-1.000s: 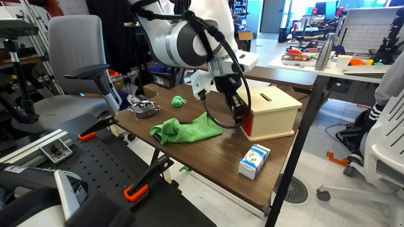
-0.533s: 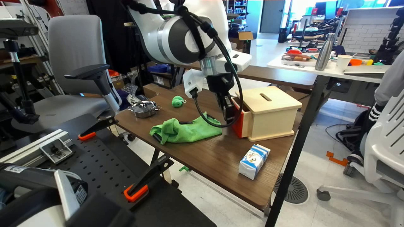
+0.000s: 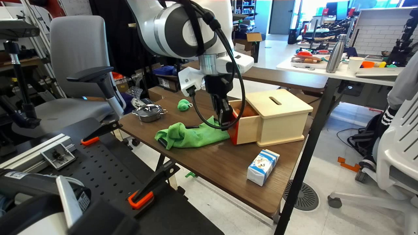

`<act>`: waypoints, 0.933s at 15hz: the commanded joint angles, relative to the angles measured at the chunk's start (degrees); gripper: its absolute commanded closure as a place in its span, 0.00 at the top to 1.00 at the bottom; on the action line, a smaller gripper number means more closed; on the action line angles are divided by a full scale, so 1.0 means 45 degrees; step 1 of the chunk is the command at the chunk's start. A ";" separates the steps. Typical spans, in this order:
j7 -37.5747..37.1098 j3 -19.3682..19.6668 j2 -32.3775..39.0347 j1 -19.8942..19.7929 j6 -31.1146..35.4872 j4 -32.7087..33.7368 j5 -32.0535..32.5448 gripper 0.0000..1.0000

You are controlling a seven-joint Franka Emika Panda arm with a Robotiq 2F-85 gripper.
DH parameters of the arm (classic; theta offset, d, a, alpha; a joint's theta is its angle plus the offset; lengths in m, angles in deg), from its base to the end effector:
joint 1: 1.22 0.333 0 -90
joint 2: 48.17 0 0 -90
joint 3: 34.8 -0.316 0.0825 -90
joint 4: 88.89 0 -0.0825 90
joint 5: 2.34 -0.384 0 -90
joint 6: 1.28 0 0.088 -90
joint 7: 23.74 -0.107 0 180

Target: Open the drawer completely

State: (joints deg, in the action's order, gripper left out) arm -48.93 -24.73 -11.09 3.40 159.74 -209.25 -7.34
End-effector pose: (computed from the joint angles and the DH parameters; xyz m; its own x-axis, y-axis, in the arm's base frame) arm 0.5732 -0.0617 0.1170 0.8345 -0.5419 0.0998 -0.5470 -0.8365 0.0317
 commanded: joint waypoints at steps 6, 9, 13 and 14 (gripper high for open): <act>0.1419 -0.0674 -0.0882 -0.0674 -0.2922 -0.0386 -0.0133 0.96; 0.1670 -0.0623 -0.1249 -0.0753 -0.3842 -0.0417 -0.0021 1.00; 0.3029 -0.0755 -0.2874 -0.1255 -0.4826 -0.0937 0.0045 1.00; 0.2314 -0.0620 -0.1631 -0.0968 -0.4260 -0.0277 0.0133 1.00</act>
State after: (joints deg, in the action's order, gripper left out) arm -38.07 -26.90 -18.54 -0.34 140.63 -210.65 -7.28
